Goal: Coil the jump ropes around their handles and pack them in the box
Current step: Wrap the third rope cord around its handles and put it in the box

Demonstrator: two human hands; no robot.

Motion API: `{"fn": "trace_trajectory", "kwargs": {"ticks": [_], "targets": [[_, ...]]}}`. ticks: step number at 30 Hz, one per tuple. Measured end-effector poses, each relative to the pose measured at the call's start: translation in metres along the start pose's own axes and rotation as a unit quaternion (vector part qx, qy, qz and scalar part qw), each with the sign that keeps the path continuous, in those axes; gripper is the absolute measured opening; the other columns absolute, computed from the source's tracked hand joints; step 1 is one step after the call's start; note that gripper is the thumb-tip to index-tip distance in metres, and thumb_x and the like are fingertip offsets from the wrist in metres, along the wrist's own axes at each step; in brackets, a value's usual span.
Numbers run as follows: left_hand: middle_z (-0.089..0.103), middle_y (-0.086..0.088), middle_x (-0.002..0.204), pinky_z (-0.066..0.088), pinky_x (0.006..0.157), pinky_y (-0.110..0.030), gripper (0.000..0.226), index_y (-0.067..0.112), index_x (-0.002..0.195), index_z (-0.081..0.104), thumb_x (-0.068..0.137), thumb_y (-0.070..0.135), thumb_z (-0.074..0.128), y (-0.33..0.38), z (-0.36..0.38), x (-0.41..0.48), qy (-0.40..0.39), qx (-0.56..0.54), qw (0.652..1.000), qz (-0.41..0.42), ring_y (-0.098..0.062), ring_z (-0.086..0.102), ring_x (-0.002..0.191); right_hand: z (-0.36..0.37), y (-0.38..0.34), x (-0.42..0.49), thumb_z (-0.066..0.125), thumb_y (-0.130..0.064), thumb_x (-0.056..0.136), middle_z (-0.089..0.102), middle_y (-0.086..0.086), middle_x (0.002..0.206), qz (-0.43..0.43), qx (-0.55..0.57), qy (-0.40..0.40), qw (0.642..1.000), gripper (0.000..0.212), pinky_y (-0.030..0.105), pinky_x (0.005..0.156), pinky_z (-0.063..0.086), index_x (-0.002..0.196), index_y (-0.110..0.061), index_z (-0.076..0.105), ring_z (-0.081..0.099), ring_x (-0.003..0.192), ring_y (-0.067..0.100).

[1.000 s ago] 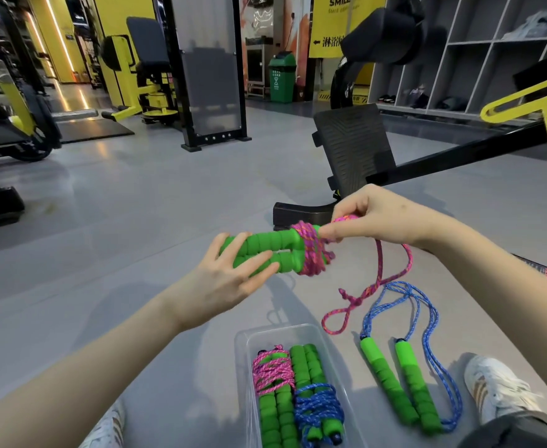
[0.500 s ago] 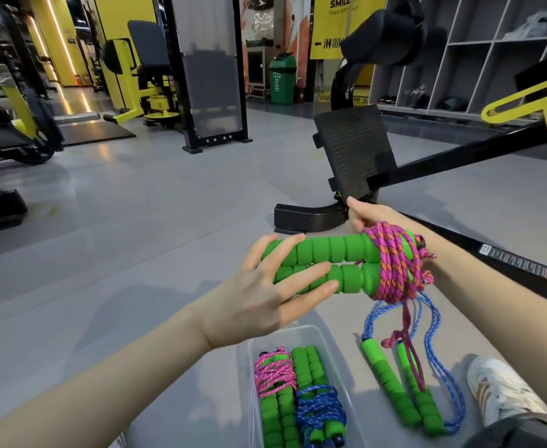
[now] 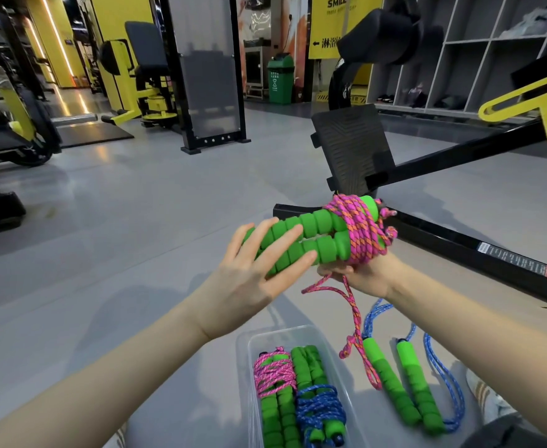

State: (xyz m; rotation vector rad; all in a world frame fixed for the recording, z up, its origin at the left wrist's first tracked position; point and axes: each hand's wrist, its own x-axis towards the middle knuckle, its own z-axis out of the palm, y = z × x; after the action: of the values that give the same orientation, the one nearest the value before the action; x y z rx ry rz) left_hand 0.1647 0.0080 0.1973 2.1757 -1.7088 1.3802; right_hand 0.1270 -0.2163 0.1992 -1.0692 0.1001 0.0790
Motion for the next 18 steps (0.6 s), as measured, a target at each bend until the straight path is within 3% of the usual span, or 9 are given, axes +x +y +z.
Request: {"fn": "trace_trajectory", "kwargs": {"ticks": [3, 6, 10, 14, 18], "targets": [[0.033, -0.027, 0.139, 0.042, 0.091, -0.057, 0.047, 0.012, 0.135, 0.041, 0.097, -0.004, 0.018, -0.006, 0.000, -0.003, -0.018, 0.022, 1.000, -0.006, -0.051, 0.049, 0.112, 0.015, -0.001, -0.009, 0.032, -0.011, 0.094, 0.037, -0.001, 0.044, 0.000, -0.057, -0.032, 0.998, 0.041, 0.029, 0.063, 0.042, 0.059, -0.012, 0.053, 0.033, 0.037, 0.009], [0.043, -0.031, 0.137, 0.042, 0.088, -0.055, 0.047, 0.012, 0.135, 0.043, 0.096, -0.005, 0.021, -0.007, -0.001, -0.002, -0.026, 0.030, 0.999, -0.017, -0.050, 0.049, 0.110, 0.022, 0.001, -0.013, 0.025, -0.023, 0.100, 0.035, -0.001, 0.046, 0.037, -0.061, -0.036, 0.997, 0.038, 0.038, 0.081, 0.047, 0.071, -0.012, 0.045, 0.038, 0.042, 0.012], [0.049, -0.030, 0.134, 0.042, 0.086, -0.055, 0.050, 0.011, 0.136, 0.043, 0.092, -0.008, 0.028, -0.012, 0.002, -0.005, -0.032, 0.055, 0.998, -0.020, -0.051, 0.049, 0.108, 0.026, 0.006, -0.010, 0.026, -0.022, 0.101, 0.038, 0.004, 0.050, 0.029, -0.163, 0.003, 0.986, 0.036, 0.043, 0.090, 0.049, 0.077, -0.008, 0.048, 0.048, 0.046, 0.017], [0.050, -0.029, 0.133, 0.044, 0.084, -0.055, 0.053, 0.010, 0.135, 0.044, 0.092, -0.008, 0.018, -0.019, 0.005, -0.015, -0.054, 0.092, 0.994, -0.025, -0.051, 0.051, 0.106, 0.034, 0.012, -0.010, 0.028, -0.022, 0.100, 0.049, 0.008, 0.053, 0.039, -0.251, 0.069, 0.965, 0.032, 0.030, 0.062, 0.054, 0.088, -0.007, 0.053, 0.060, 0.054, 0.025], [0.052, -0.029, 0.130, 0.045, 0.081, -0.053, 0.052, 0.009, 0.129, 0.050, 0.091, -0.008, 0.019, -0.026, 0.008, -0.019, -0.064, 0.123, 0.990, -0.039, -0.050, 0.054, 0.102, 0.039, 0.013, -0.012, 0.033, -0.023, 0.099, 0.048, 0.006, 0.051, 0.068, -0.300, 0.057, 0.950, 0.023, 0.024, 0.050, 0.046, 0.094, -0.010, 0.052, 0.063, 0.056, 0.028]]}}
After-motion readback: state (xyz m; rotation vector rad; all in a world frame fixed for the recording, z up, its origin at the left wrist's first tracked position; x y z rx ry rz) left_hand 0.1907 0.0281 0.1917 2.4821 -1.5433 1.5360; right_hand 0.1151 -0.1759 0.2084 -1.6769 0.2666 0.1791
